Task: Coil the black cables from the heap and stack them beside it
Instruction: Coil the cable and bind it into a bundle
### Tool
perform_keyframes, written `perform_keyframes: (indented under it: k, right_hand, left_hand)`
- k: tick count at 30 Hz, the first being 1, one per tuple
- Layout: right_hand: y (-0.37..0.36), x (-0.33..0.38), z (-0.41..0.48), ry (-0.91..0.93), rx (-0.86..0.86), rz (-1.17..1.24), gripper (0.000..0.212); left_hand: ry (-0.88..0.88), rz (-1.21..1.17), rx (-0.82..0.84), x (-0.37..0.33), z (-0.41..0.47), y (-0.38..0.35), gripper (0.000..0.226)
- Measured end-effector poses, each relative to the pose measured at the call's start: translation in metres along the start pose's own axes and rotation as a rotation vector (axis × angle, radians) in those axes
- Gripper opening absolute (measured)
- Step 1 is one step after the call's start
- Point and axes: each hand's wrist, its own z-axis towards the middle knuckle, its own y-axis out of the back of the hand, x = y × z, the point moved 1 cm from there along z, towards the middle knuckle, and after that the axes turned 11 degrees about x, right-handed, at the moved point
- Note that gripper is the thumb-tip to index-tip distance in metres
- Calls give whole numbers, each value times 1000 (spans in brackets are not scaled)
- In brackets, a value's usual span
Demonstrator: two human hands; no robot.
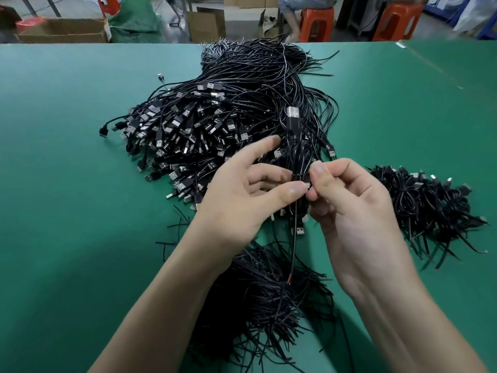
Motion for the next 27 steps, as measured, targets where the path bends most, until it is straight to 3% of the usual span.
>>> perform_keyframes:
  k: [4, 9, 17, 20, 24, 27]
  right_hand:
    - [3, 1, 3, -85, 53, 89, 18]
    - [7, 2, 7, -160, 147, 271, 11]
    - [8, 1, 5, -124, 95, 54, 13]
    - [5, -1, 3, -108, 88, -9, 16]
    - [6, -1, 4, -131, 98, 18, 16]
    - [8, -2, 7, -208, 131, 122, 15]
  left_hand:
    - [-91, 113, 2, -2, -2, -5, 34]
    - [-420, 669, -79, -9, -5, -1, 35]
    - [-249, 322, 29, -9, -7, 4, 22]
    - [-207, 247, 2, -9, -5, 4, 3]
    - [-202, 235, -44, -4, -2, 4, 48]
    - [-304, 495, -22, -6, -3, 3, 41]
